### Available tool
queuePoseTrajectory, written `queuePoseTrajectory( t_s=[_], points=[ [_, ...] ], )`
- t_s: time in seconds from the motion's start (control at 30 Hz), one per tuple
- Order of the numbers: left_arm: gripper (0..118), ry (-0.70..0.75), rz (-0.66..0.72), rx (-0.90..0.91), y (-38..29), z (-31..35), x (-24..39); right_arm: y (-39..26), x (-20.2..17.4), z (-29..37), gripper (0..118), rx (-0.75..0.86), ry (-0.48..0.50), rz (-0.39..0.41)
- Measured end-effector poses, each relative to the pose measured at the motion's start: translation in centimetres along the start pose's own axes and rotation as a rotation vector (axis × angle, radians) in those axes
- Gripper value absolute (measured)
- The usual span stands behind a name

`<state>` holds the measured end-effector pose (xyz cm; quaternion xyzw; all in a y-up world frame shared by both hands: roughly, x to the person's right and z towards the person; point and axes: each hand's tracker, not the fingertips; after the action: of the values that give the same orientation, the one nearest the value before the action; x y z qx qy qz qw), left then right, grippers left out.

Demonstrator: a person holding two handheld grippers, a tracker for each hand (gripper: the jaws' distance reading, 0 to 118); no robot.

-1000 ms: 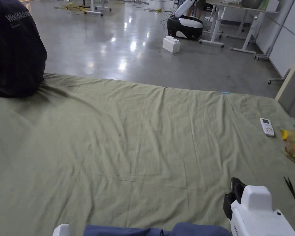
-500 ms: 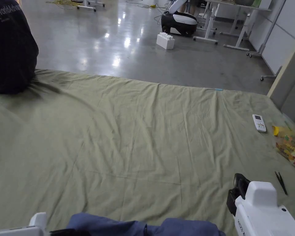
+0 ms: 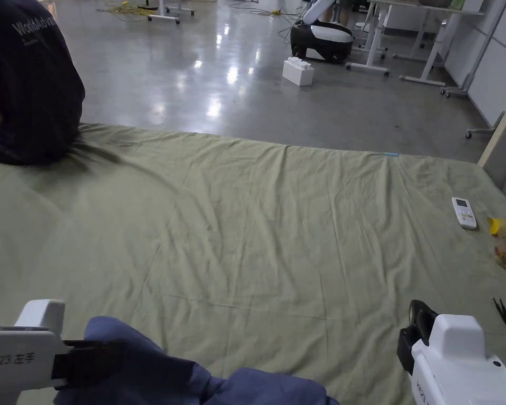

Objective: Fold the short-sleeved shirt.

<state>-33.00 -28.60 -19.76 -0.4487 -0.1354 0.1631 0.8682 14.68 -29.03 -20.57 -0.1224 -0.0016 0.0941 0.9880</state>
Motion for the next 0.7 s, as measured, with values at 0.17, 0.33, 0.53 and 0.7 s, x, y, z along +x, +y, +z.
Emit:
queuePoseTrajectory(
  t_s=[0.17, 0.33, 0.53, 0.7],
  points=[
    [14, 0.013, -0.068, -0.022, -0.5, -0.3, 6.0, -0.2, -0.3, -0.1, 0, -0.001, 0.008, -0.010],
    [14, 0.026, -0.126, -0.036, -1.3, -2.1, 10.9, -0.4, -0.3, 0.0, 0, -0.001, 0.011, -0.015],
    [14, -0.029, -0.124, -0.059, -1.7, -4.9, 15.0, -0.6, -0.1, 0.1, 0, -0.007, 0.010, -0.021],
    [14, -0.003, -0.128, -0.103, -3.8, -9.1, 19.6, -1.0, 0.1, 0.4, 0, -0.013, 0.005, -0.028]
  ],
)
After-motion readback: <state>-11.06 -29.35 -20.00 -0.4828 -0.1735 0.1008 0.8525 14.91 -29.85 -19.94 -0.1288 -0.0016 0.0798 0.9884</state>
